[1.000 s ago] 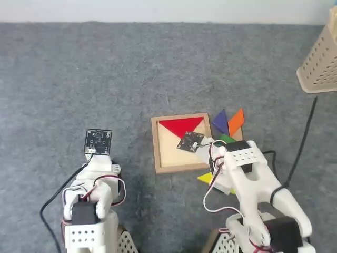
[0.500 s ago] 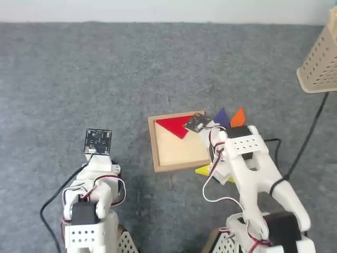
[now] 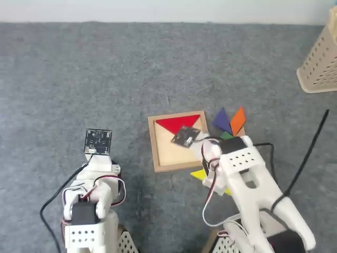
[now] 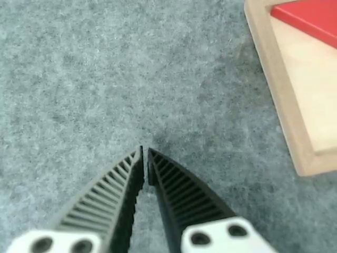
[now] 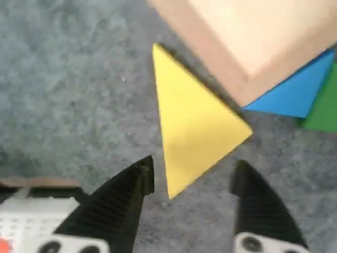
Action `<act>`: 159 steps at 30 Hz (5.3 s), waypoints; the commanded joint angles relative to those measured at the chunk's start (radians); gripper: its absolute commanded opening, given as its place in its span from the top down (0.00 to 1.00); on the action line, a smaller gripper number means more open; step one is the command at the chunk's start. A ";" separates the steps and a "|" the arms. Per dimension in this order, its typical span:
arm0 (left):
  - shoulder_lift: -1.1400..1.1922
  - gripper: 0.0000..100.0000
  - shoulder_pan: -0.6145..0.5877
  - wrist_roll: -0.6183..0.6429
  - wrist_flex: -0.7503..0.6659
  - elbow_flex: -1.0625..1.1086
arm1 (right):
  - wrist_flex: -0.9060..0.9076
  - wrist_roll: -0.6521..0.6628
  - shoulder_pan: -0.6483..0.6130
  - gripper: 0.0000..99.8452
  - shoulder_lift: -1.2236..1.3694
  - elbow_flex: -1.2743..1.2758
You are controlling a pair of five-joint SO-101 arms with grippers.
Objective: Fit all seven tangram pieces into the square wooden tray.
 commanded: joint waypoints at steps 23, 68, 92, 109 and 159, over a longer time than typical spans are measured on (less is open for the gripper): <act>-0.018 0.98 0.003 -0.003 0.006 -0.010 | -0.337 0.023 -0.013 0.62 0.104 0.112; -0.018 0.98 0.003 -0.003 0.006 -0.010 | -0.019 -0.126 -0.008 0.75 -0.269 0.057; -0.018 0.98 0.003 -0.003 0.006 -0.010 | 0.001 -0.718 -0.229 0.75 0.492 -0.819; -0.018 0.98 0.003 -0.003 0.006 -0.010 | -0.209 -0.965 -0.329 0.75 0.661 -0.819; -0.018 0.98 0.003 -0.003 0.006 -0.010 | -0.903 -0.618 -0.252 0.99 0.246 -0.008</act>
